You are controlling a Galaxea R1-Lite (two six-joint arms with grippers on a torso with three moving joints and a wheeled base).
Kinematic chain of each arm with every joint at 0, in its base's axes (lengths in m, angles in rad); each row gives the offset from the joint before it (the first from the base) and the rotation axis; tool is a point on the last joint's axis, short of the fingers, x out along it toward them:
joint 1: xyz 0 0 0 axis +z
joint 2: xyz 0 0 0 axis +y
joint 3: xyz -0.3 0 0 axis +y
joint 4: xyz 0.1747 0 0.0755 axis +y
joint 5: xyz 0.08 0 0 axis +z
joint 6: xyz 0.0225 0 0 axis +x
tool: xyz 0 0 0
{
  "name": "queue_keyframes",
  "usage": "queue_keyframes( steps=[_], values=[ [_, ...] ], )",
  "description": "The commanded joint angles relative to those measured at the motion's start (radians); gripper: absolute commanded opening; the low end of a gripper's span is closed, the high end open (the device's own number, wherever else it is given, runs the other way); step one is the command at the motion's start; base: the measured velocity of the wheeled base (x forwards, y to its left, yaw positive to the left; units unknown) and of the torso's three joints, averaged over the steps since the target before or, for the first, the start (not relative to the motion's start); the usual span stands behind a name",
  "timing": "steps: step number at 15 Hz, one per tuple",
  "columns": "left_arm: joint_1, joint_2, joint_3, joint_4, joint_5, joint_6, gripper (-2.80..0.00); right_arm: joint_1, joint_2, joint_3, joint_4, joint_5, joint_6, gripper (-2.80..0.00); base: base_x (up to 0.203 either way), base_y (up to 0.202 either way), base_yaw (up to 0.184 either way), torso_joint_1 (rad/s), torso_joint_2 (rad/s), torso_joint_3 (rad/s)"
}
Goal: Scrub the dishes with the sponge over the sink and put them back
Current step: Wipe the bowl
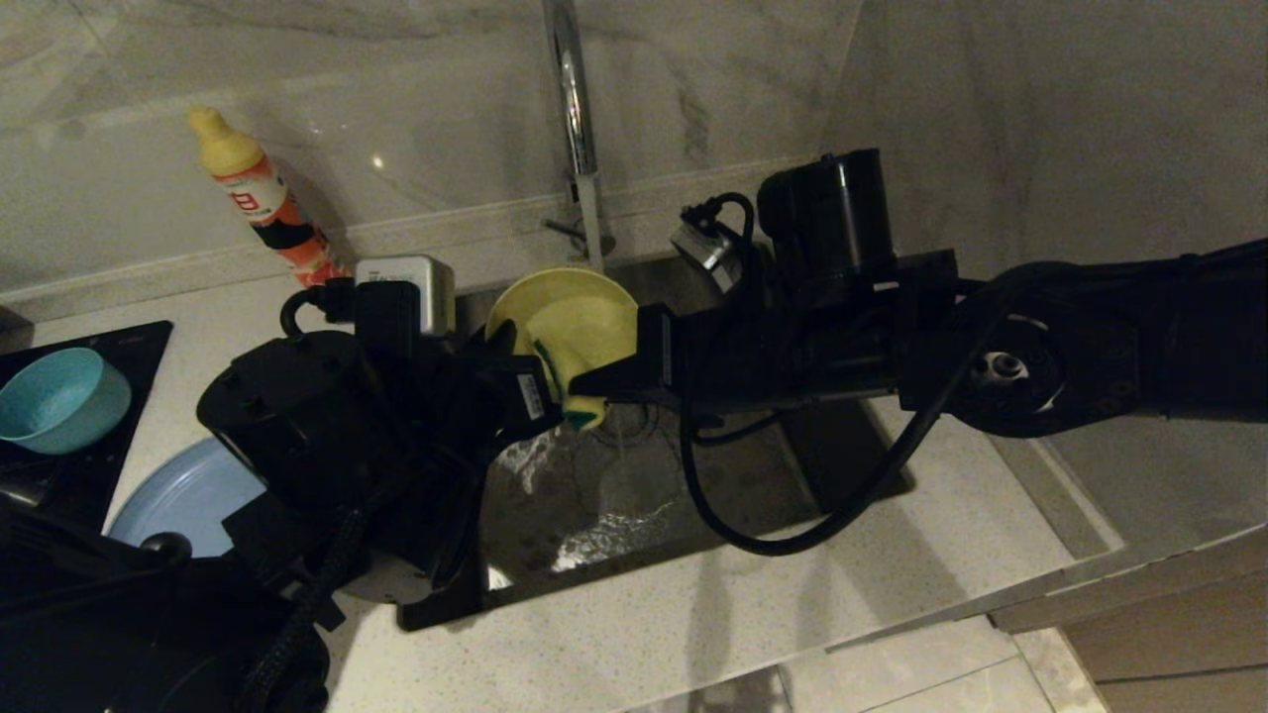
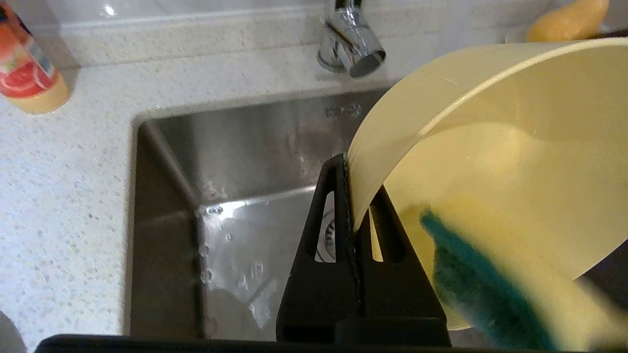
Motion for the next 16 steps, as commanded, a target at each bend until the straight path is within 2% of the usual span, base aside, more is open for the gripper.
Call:
queue_keyframes(
  steps=[1, 5, 7, 11, 16],
  values=[
    [0.000, -0.002, 0.019, -0.011, 0.003, 0.001, -2.80, -0.022, 0.000, -0.027, 0.000, 0.003, 0.006, -2.80, 0.000, 0.000, 0.000, 0.000, 0.00, 0.000],
    [0.000, -0.004, 0.022, -0.022, 0.003, 0.003, -2.80, -0.092, -0.016, -0.059, 0.001, 0.007, 0.009, -2.80, 0.000, 0.000, 0.000, 0.000, 0.00, 0.000],
    [0.000, -0.001, 0.022, -0.022, 0.003, 0.003, -2.80, -0.100, -0.035, -0.066, 0.005, 0.008, 0.010, -2.80, 0.000, 0.000, 0.000, 0.000, 0.00, 0.000],
    [0.000, 0.001, 0.020, -0.024, 0.003, 0.003, -2.80, -0.099, -0.065, -0.022, 0.010, 0.010, 0.010, -2.80, 0.000, 0.000, 0.000, 0.000, 0.00, 0.000],
    [0.000, 0.002, 0.024, -0.022, 0.003, 0.003, -2.80, -0.038, -0.052, -0.013, -0.002, 0.013, 0.001, -2.80, 0.000, 0.000, 0.000, 0.000, 0.00, 0.000]
  ],
)
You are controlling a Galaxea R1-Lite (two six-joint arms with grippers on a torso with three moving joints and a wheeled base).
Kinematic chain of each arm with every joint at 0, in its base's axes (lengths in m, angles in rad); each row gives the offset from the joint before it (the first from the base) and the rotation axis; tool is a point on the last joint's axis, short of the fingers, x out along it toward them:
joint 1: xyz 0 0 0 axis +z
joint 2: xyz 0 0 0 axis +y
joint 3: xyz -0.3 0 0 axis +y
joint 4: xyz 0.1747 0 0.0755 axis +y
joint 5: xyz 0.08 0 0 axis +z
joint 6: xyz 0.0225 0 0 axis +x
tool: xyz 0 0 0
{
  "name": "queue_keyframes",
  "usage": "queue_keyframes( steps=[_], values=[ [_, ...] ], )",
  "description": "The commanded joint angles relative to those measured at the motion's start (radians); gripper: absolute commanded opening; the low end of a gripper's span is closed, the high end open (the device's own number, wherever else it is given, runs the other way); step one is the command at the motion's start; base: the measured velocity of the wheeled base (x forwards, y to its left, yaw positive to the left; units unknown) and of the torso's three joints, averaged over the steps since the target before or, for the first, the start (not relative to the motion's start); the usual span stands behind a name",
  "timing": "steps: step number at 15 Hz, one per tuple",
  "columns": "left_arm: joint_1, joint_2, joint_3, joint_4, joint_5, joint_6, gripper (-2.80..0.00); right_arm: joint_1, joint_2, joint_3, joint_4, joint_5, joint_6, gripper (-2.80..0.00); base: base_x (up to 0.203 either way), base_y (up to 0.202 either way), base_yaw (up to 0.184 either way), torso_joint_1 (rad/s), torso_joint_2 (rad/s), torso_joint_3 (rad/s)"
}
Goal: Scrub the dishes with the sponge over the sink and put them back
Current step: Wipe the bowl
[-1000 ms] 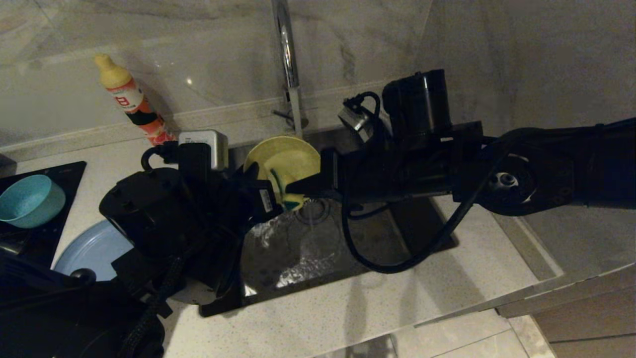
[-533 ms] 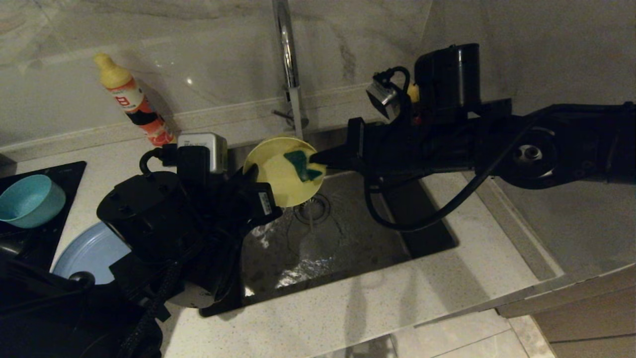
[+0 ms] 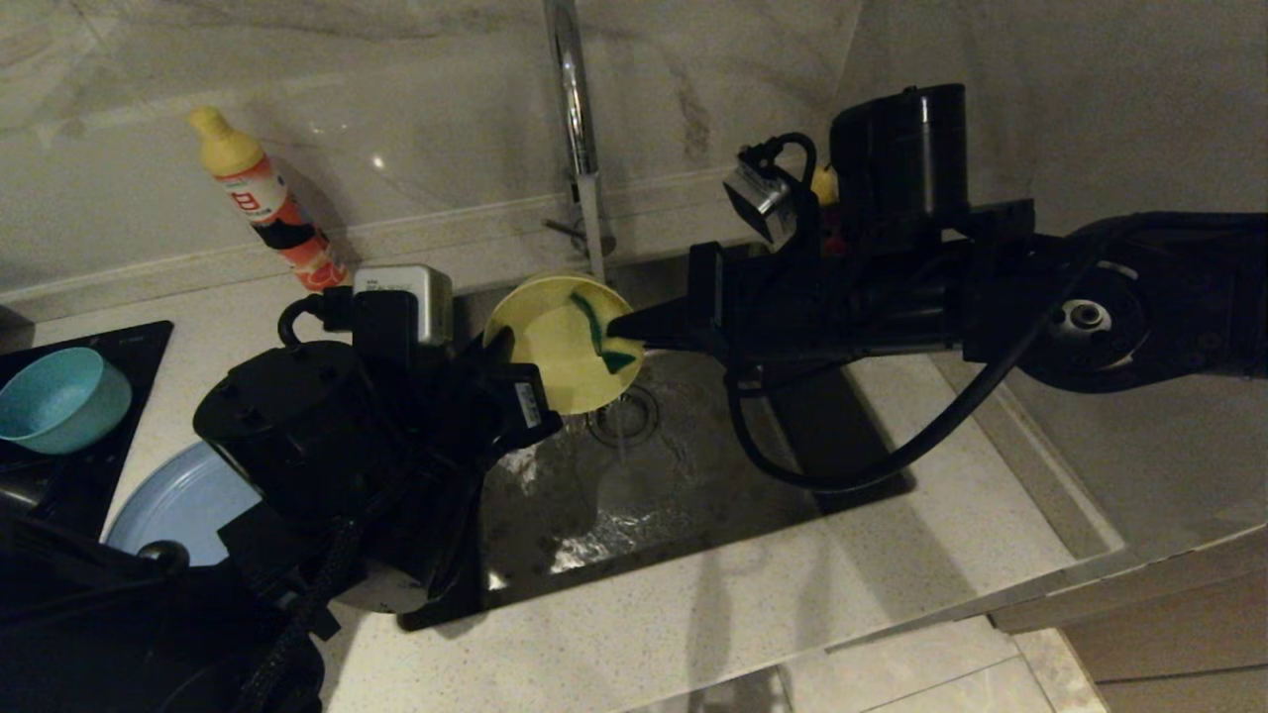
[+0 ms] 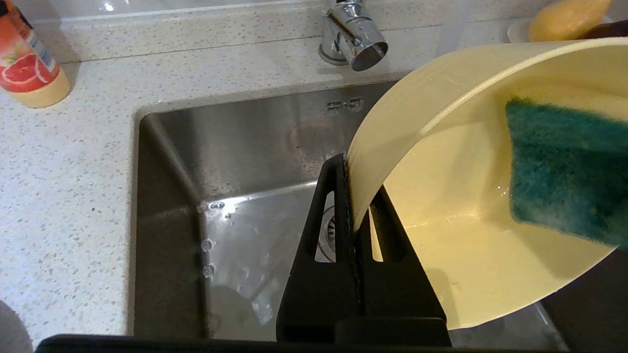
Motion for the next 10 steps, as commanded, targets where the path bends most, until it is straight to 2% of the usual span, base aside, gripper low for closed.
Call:
queue_keyframes(
  steps=[1, 5, 10],
  values=[
    [0.000, 0.005, 0.001, -0.007, 0.003, 0.000, -2.80, 0.030, 0.006, 0.001, 0.000, 0.002, 0.002, -2.80, 0.000, 0.000, 0.000, 0.000, 0.00, 0.000],
    [0.000, 0.003, 0.000, -0.009, -0.001, 0.000, -2.80, 0.066, 0.056, -0.013, -0.005, -0.003, -0.001, -2.80, 0.000, 0.000, 0.000, 0.000, 0.00, 0.000],
    [0.000, 0.000, 0.018, -0.033, -0.003, 0.000, -2.80, 0.039, 0.107, -0.037, -0.029, -0.005, -0.002, -2.80, 0.000, 0.000, 0.000, 0.000, 0.00, 0.000]
  ],
)
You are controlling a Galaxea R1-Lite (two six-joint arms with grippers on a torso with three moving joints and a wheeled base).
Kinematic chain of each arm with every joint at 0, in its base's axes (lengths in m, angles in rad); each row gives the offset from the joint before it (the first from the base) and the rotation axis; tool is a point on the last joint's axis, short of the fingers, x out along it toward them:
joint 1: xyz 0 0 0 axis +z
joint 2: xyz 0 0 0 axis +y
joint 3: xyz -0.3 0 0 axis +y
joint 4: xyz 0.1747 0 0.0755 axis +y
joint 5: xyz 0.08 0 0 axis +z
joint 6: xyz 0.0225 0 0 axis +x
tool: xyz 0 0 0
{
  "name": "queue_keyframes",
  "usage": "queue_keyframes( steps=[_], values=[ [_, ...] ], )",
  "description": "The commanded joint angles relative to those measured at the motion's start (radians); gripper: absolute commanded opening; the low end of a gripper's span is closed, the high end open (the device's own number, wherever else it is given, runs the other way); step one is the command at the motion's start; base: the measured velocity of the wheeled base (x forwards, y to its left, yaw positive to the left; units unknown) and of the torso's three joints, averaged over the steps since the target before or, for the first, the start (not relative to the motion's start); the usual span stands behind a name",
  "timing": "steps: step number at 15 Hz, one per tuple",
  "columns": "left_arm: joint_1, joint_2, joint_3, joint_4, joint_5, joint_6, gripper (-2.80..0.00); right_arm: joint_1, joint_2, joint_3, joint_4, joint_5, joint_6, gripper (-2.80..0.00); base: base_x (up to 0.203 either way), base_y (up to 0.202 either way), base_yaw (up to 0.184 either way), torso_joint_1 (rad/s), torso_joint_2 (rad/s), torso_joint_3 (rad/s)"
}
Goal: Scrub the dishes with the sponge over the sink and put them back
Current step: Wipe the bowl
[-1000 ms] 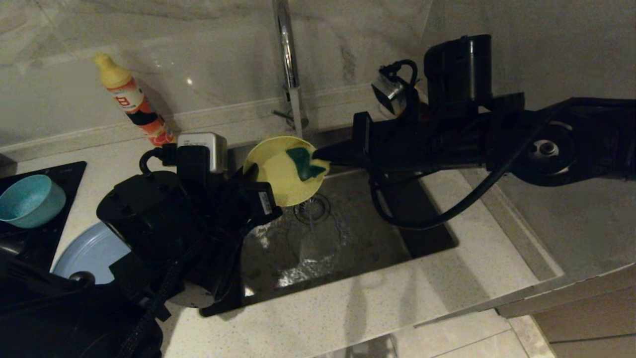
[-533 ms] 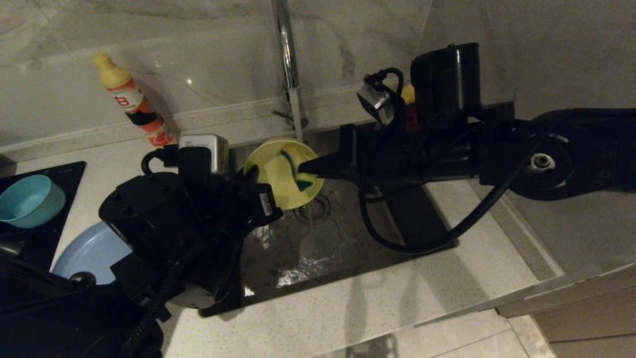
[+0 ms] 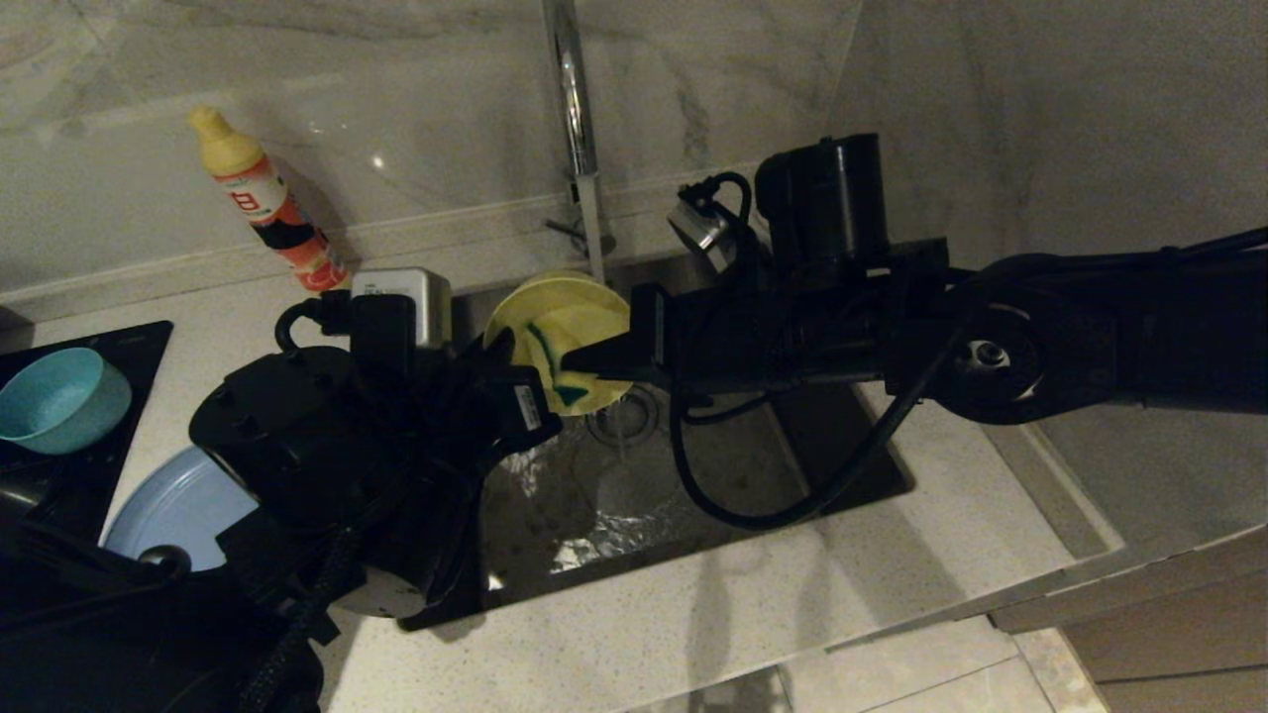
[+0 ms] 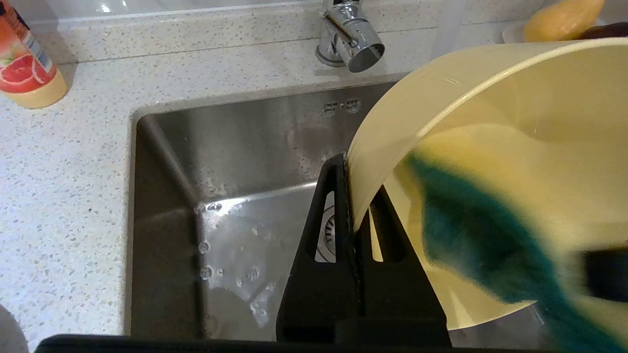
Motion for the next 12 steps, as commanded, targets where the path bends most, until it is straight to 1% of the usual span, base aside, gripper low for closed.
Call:
queue_keyframes(
  steps=[1, 3, 6, 12],
  values=[
    [0.000, -0.003, 0.004, -0.008, 0.004, 0.001, -2.80, -0.022, 0.025, -0.004, -0.001, 0.004, 0.003, -2.80, 0.000, 0.000, 0.000, 0.000, 0.00, 0.000],
    [0.000, -0.011, 0.004, -0.008, 0.004, 0.001, -2.80, -0.042, 0.021, 0.009, 0.003, 0.004, 0.003, -2.80, 0.000, 0.000, 0.000, 0.000, 0.00, 0.000],
    [0.000, -0.014, 0.005, -0.009, 0.004, -0.001, -2.80, -0.050, 0.025, 0.030, 0.000, 0.002, 0.003, -2.80, 0.000, 0.000, 0.000, 0.000, 0.00, 0.000],
    [0.000, -0.021, 0.021, -0.010, 0.005, 0.001, -2.80, -0.063, -0.029, -0.010, 0.006, -0.010, 0.006, -2.80, 0.000, 0.000, 0.000, 0.000, 0.00, 0.000]
  ],
)
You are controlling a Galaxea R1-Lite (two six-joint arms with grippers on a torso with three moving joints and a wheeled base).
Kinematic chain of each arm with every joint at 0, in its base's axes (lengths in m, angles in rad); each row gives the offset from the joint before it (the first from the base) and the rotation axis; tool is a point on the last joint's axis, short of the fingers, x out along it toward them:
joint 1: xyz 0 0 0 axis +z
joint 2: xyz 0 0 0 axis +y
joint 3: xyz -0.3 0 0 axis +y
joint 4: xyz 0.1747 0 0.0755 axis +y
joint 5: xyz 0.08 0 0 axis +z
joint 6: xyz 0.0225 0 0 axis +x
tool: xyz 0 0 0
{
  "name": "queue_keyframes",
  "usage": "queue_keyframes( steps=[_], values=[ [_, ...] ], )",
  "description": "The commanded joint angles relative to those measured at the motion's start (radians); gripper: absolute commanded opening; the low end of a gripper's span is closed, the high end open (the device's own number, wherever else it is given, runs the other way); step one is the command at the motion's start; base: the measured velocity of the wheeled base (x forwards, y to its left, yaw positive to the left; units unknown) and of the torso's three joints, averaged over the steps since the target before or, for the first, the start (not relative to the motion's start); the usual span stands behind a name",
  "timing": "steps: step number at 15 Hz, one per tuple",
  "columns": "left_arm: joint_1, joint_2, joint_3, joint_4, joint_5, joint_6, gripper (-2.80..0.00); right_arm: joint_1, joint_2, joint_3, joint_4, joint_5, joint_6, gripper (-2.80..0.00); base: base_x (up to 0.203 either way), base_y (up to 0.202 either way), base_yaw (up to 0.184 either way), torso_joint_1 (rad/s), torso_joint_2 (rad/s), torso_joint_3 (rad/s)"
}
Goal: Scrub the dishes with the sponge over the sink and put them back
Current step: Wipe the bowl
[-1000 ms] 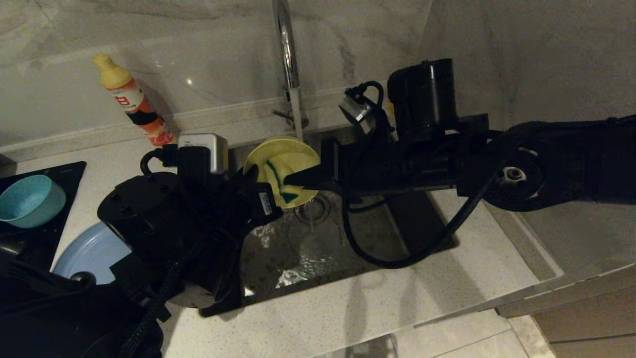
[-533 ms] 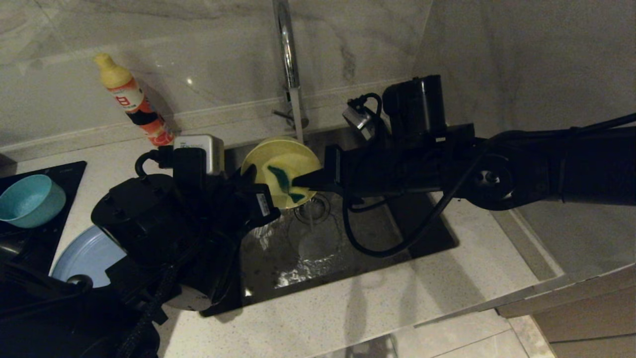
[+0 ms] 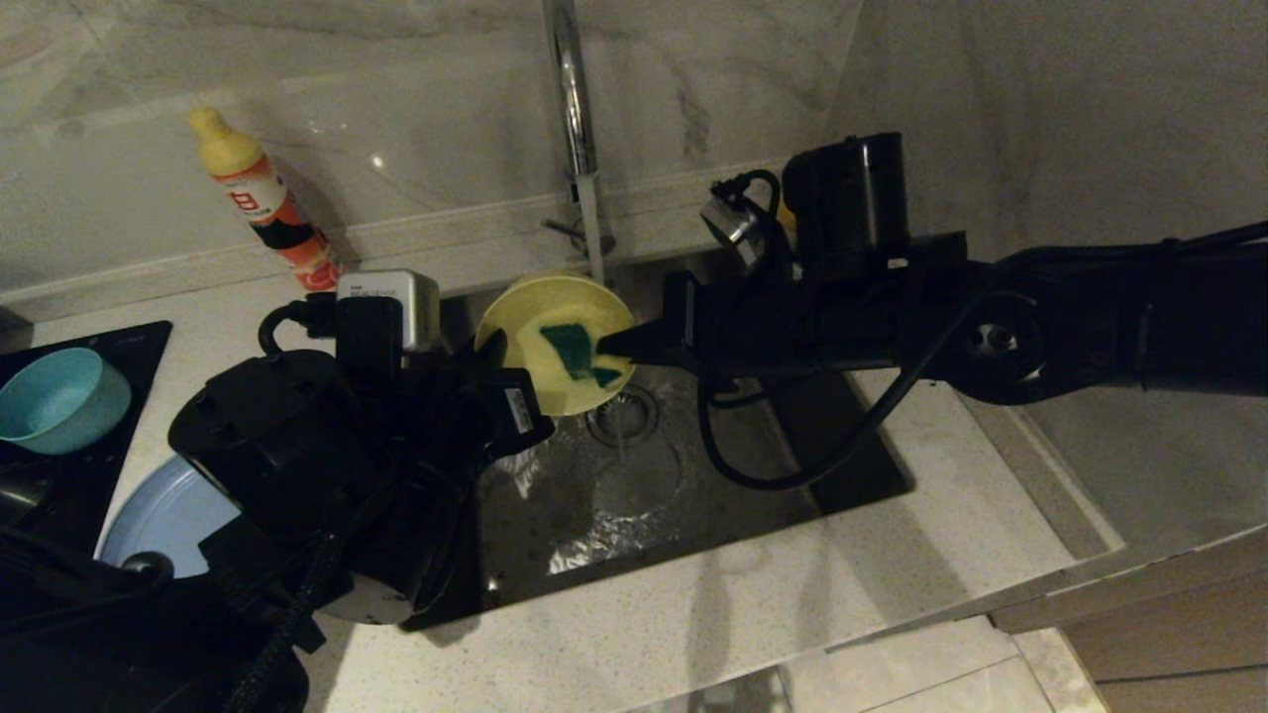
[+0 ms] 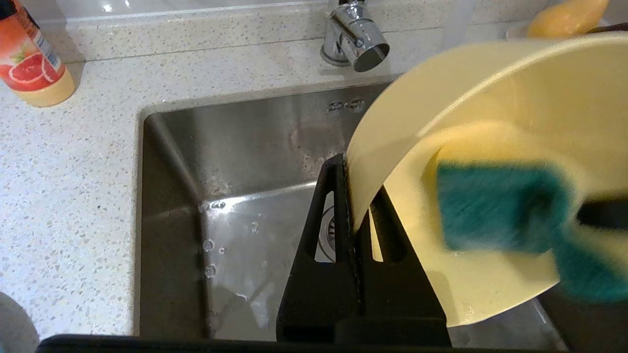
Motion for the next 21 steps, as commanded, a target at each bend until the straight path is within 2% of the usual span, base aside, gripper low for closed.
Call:
queue_keyframes(
  steps=[1, 10, 18, 21],
  values=[
    [0.000, -0.002, 0.001, -0.007, 0.004, 0.001, -2.80, -0.002, -0.038, -0.004, 0.001, -0.004, 0.004, -2.80, 0.000, 0.000, 0.000, 0.000, 0.00, 0.000],
    [0.000, 0.010, 0.019, -0.018, 0.004, -0.001, -2.80, 0.009, -0.099, 0.003, -0.004, -0.004, 0.001, -2.80, 0.000, 0.000, 0.000, 0.000, 0.00, 0.000],
    [0.009, 0.065, -0.015, 0.007, 0.017, -0.021, -2.80, 0.030, -0.220, 0.233, -0.008, 0.003, -0.035, -2.80, 0.000, 0.000, 0.000, 0.000, 0.00, 0.000],
    [0.013, 0.078, -0.019, 0.031, 0.021, -0.052, -2.80, 0.042, -0.299, 0.298, -0.009, 0.006, -0.036, -2.80, 0.000, 0.000, 0.000, 0.000, 0.00, 0.000]
  ],
)
